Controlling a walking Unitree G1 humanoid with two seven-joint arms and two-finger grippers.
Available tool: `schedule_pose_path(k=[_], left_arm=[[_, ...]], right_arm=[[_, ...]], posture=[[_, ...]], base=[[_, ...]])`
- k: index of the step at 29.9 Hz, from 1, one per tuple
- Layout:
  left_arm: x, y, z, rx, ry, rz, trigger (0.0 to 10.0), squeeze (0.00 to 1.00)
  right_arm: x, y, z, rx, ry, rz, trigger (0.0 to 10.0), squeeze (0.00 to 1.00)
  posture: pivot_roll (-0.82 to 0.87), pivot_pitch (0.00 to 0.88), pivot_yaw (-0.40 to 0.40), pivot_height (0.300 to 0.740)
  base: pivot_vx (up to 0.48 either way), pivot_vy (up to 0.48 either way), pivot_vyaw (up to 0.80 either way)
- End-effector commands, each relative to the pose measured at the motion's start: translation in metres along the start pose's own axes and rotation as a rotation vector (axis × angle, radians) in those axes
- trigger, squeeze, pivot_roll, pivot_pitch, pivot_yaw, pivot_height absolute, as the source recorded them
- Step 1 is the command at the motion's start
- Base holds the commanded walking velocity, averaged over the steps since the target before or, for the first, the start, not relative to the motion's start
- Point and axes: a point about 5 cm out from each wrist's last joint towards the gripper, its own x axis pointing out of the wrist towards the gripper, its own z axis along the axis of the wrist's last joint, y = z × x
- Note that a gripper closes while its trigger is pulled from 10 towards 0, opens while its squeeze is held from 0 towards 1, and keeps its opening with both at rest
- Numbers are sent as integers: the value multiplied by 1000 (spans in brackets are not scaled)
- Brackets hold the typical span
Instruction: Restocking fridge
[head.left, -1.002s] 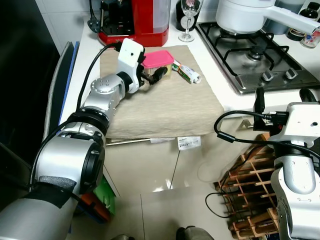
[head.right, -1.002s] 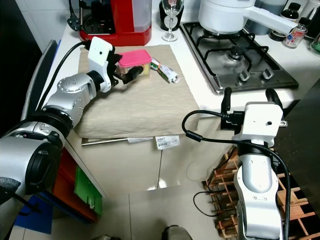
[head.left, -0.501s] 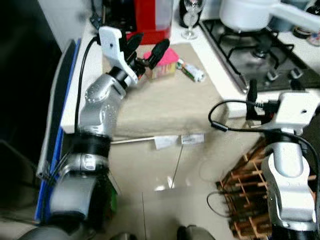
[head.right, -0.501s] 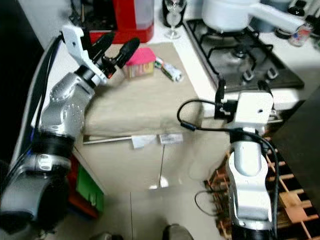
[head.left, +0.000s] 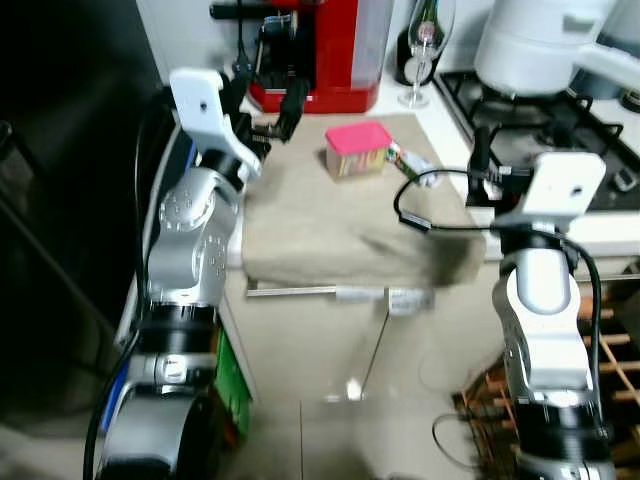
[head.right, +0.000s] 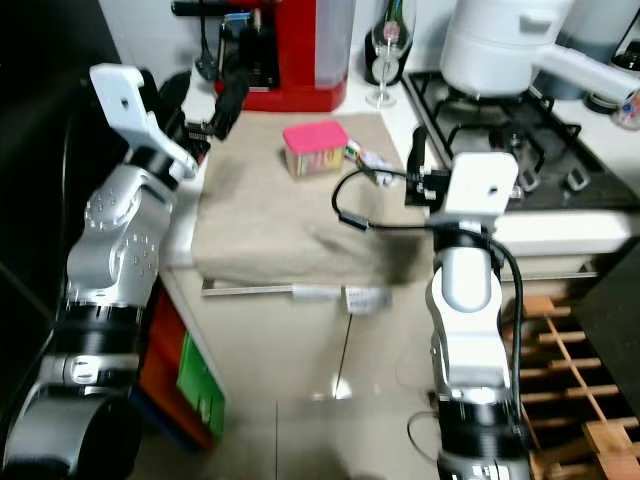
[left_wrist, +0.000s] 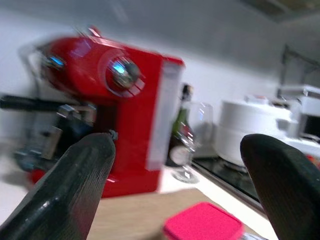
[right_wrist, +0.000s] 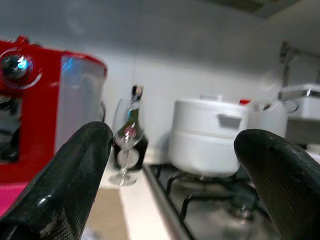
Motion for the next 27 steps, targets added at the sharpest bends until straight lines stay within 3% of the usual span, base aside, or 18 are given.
schedule_pose_path(k=[1, 6, 11, 19, 27], left_arm=[[7, -17, -3, -13, 24, -78, 10000, 0], [14, -36, -4, 52, 48, -198, 10000, 0], [17, -35, -4, 78, 75, -179, 10000, 0], [23, -20, 3, 81, 82, -182, 10000, 0], [32, 12, -3, 163, 212, -275, 10000, 0]], right_arm=[[2, -4, -3, 6, 3, -9, 10000, 204], [6, -5, -2, 0, -10, -12, 10000, 204], [5, -5, -2, -7, -17, -13, 10000, 208], [2, -5, -4, -8, -9, -17, 10000, 208], [-1, -6, -6, -10, 5, -25, 10000, 212]], posture=[[-112, 0, 39, 740], [-122, 0, 43, 740], [-130, 0, 47, 740], [-136, 0, 52, 740], [-146, 0, 64, 740]], base=[[480, 0, 0], [480, 0, 0], [96, 0, 0], [0, 0, 0], [0, 0, -614]])
